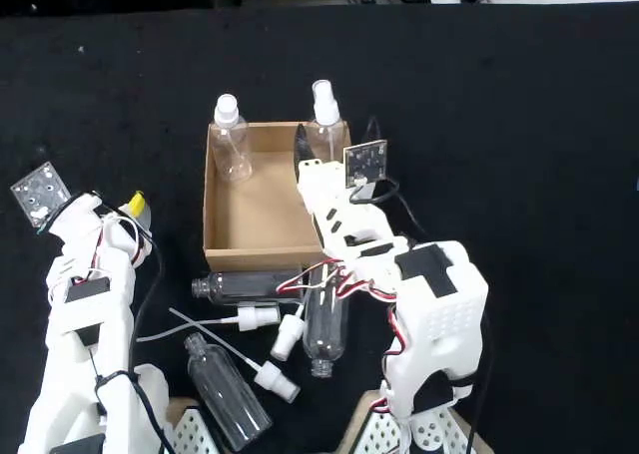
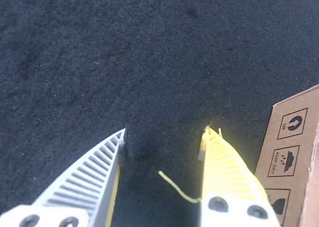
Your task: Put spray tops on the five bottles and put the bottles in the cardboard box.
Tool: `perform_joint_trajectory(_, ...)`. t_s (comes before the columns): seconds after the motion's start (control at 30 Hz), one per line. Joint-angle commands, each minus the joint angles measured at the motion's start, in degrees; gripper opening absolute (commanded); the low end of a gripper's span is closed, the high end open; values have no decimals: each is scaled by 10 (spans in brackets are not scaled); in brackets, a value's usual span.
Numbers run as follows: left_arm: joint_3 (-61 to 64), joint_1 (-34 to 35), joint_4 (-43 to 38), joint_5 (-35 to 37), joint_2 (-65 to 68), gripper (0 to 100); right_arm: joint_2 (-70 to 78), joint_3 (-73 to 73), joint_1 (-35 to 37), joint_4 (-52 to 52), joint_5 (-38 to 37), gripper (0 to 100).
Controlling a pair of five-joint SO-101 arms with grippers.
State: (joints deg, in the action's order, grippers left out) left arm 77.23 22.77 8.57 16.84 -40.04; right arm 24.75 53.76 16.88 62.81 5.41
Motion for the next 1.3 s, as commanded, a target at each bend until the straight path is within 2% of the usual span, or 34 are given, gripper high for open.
perform_joint_trajectory(0.0, -5, -1, -8, 5, -5, 216, -15, -11, 12, 28, -1, 394)
perform_joint_trajectory(0.93, -5, -4, -8, 5, -5, 216, -162, 37, 8, 28, -2, 393)
perform_joint_trajectory(1.07, -5, -4, -8, 5, -5, 216, -208, 31, 13, 27, -62, 393)
perform_joint_trajectory(1.27, -5, -4, -8, 4, -5, 216, -301, -16, -1, -99, -88, 393)
